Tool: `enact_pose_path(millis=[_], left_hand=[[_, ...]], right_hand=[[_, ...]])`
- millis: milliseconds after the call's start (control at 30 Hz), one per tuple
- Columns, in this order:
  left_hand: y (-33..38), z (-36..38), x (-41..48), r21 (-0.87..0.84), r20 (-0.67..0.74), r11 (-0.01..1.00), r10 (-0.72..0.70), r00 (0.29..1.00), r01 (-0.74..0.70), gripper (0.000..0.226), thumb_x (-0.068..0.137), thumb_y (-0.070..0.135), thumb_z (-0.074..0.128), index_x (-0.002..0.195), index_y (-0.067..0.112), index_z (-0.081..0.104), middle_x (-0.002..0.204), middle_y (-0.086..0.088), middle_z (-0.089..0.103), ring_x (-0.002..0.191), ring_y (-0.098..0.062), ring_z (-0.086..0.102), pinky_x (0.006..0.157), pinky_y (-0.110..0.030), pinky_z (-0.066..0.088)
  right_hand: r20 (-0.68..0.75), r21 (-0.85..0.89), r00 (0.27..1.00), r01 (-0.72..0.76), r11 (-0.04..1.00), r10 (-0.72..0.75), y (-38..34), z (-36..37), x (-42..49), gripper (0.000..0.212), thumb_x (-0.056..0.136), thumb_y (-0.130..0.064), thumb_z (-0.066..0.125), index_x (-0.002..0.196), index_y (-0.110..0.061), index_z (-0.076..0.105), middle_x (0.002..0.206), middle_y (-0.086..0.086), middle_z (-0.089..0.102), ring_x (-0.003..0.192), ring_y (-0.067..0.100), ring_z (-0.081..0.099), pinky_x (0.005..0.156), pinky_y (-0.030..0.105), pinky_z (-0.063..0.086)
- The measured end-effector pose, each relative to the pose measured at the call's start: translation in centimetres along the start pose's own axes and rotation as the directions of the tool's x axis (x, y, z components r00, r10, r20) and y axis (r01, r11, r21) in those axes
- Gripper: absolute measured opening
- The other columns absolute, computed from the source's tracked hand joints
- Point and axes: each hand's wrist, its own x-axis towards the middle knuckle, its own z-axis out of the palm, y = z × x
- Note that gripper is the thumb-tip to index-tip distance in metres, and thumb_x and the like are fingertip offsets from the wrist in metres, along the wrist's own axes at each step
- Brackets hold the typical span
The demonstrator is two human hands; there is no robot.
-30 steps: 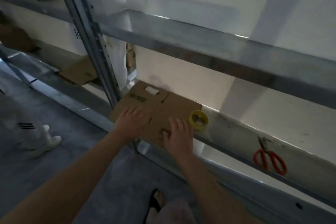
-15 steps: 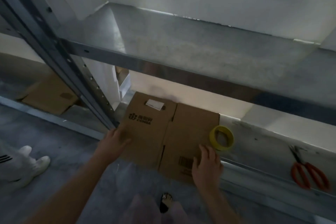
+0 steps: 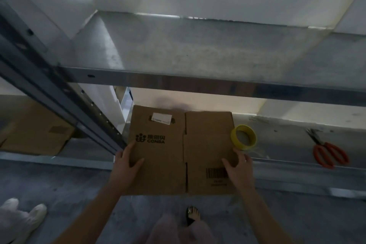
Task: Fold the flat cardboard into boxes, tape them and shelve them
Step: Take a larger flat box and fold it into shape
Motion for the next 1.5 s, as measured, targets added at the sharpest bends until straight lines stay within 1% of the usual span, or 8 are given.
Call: enact_pose_path(millis=[200, 400, 667, 800, 967, 1133, 1300, 1500], left_hand=[[-0.4, -1.8, -1.5, -0.032, -0.097, 0.997, 0.070, 0.993, -0.074, 0.067, 0.087, 0.037, 0.065, 0.140, 0.050, 0.026, 0.135, -0.002, 0.036, 0.107, -0.014, 0.045, 0.097, -0.048, 0.048], [-0.6, -2.5, -2.6, -0.102, -0.077, 0.987, 0.113, 0.991, -0.120, 0.069, 0.088, 0.031, 0.066, 0.142, 0.049, 0.026, 0.137, 0.001, 0.034, 0.112, -0.014, 0.044, 0.101, -0.049, 0.044], [0.2, -3.2, -2.3, -0.162, -0.102, 0.977, 0.125, 0.987, -0.140, 0.058, 0.092, 0.033, 0.059, 0.140, 0.050, 0.031, 0.140, -0.001, 0.038, 0.111, -0.014, 0.047, 0.099, -0.050, 0.045], [0.3, -4.1, -2.2, -0.250, -0.077, 0.952, 0.161, 0.984, -0.175, 0.062, 0.092, 0.027, 0.062, 0.133, 0.061, 0.030, 0.135, 0.006, 0.040, 0.114, -0.016, 0.047, 0.098, -0.049, 0.046], [1.2, -4.1, -2.6, -0.371, 0.003, 0.913, 0.183, 0.983, -0.169, 0.063, 0.090, 0.023, 0.063, 0.131, 0.062, 0.035, 0.138, 0.005, 0.040, 0.120, -0.021, 0.048, 0.096, -0.053, 0.048], [2.8, -2.4, -3.2, -0.371, 0.066, 0.918, 0.181, 0.981, -0.144, 0.056, 0.090, 0.026, 0.063, 0.127, 0.062, 0.041, 0.132, 0.009, 0.040, 0.116, -0.019, 0.049, 0.093, -0.049, 0.049], [7.5, -0.2, -4.1, -0.423, 0.092, 0.892, 0.218, 0.971, -0.160, 0.053, 0.090, 0.024, 0.063, 0.125, 0.061, 0.045, 0.129, 0.011, 0.044, 0.109, -0.013, 0.054, 0.082, -0.039, 0.054], [14.0, 6.2, -6.1, -0.477, 0.106, 0.866, 0.228, 0.968, -0.152, 0.051, 0.090, 0.022, 0.064, 0.124, 0.057, 0.049, 0.129, 0.009, 0.047, 0.110, -0.017, 0.055, 0.086, -0.043, 0.055]], right_hand=[[0.046, 0.073, 0.999, 0.017, 0.997, -0.021, -1.0, 0.5, -0.6, 0.066, 0.082, -0.023, 0.078, 0.140, -0.020, 0.046, 0.141, 0.015, 0.039, 0.126, 0.030, 0.044, 0.103, 0.041, 0.040], [0.019, 0.130, 0.989, 0.140, 0.982, -0.143, -2.5, 0.1, -0.7, 0.066, 0.082, -0.006, 0.075, 0.140, -0.019, 0.048, 0.137, 0.011, 0.050, 0.123, 0.026, 0.049, 0.100, 0.038, 0.043], [0.047, 0.245, 0.987, 0.140, 0.959, -0.155, -2.8, -1.9, -0.5, 0.068, 0.082, -0.001, 0.072, 0.140, -0.029, 0.049, 0.135, 0.003, 0.054, 0.115, 0.018, 0.053, 0.090, 0.029, 0.042], [0.011, 0.286, 0.987, 0.149, 0.947, -0.159, -2.3, -3.3, -1.0, 0.069, 0.080, -0.002, 0.075, 0.134, -0.038, 0.050, 0.125, -0.006, 0.053, 0.107, 0.011, 0.049, 0.083, 0.025, 0.041], [-0.036, 0.331, 0.987, 0.158, 0.930, -0.155, -0.4, -5.8, -2.1, 0.071, 0.079, 0.001, 0.075, 0.133, -0.038, 0.051, 0.128, -0.005, 0.053, 0.113, 0.018, 0.054, 0.093, 0.037, 0.049], [-0.021, 0.394, 0.990, 0.133, 0.909, -0.136, 2.6, -8.2, -2.5, 0.075, 0.080, 0.003, 0.073, 0.133, -0.043, 0.047, 0.124, -0.007, 0.051, 0.102, 0.001, 0.055, 0.075, 0.016, 0.048], [-0.021, 0.411, 0.994, 0.110, 0.905, -0.111, 6.4, -10.9, -0.6, 0.076, 0.083, 0.002, 0.071, 0.136, -0.046, 0.043, 0.129, -0.008, 0.051, 0.112, 0.012, 0.054, 0.086, 0.024, 0.050], [0.019, 0.456, 0.995, 0.077, 0.887, -0.097, 12.5, -16.2, 4.4, 0.074, 0.082, 0.012, 0.067, 0.137, -0.034, 0.047, 0.131, 0.007, 0.056, 0.115, 0.022, 0.056, 0.091, 0.035, 0.050]])
